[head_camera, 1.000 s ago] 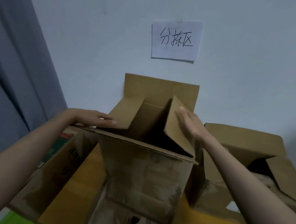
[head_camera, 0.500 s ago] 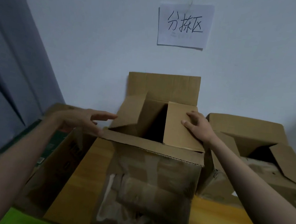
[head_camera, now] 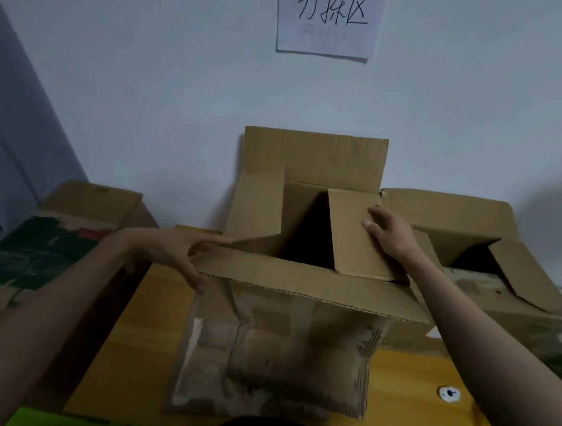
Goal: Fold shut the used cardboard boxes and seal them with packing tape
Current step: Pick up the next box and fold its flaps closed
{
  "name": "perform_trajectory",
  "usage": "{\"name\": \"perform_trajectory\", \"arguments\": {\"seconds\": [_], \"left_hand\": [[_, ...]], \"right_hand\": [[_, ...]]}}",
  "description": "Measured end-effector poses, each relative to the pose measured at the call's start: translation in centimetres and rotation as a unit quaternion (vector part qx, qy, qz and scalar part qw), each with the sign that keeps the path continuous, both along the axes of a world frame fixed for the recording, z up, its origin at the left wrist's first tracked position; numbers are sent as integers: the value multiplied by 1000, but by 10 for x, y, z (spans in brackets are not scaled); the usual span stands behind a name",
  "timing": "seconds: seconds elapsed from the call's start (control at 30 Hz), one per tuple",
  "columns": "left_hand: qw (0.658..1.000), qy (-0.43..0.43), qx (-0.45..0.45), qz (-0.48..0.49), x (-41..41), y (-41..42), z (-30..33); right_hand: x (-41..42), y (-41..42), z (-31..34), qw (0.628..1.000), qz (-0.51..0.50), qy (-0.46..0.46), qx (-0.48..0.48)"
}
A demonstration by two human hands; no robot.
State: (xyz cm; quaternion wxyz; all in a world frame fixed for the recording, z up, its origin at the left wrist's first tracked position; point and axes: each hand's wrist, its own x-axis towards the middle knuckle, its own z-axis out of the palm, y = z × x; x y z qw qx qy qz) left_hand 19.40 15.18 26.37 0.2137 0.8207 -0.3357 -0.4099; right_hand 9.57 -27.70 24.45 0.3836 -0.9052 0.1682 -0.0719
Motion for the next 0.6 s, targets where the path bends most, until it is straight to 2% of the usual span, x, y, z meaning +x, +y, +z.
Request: {"name": "perform_trajectory", "arguments": {"seconds": [0.13, 0.27, 0.43, 0.5, 0.6], "left_hand": [[993, -31, -79, 88, 2, -7, 5], [966, -93, -171, 167, 2, -28, 4], [929, -131, -266, 222, 1, -57, -13], [907, -155, -300, 254, -3, -74, -16], [879, -172, -326, 303, -3, -94, -24]], "right_hand": [[-8, -9, 3, 989, -36, -18, 142], [-19, -23, 2, 973, -24, -17, 231], [-41, -36, -12, 934, -18, -28, 355], [-48, -39, -18, 908, -28, -53, 415], [-59, -36, -16, 907, -13, -64, 416]]}}
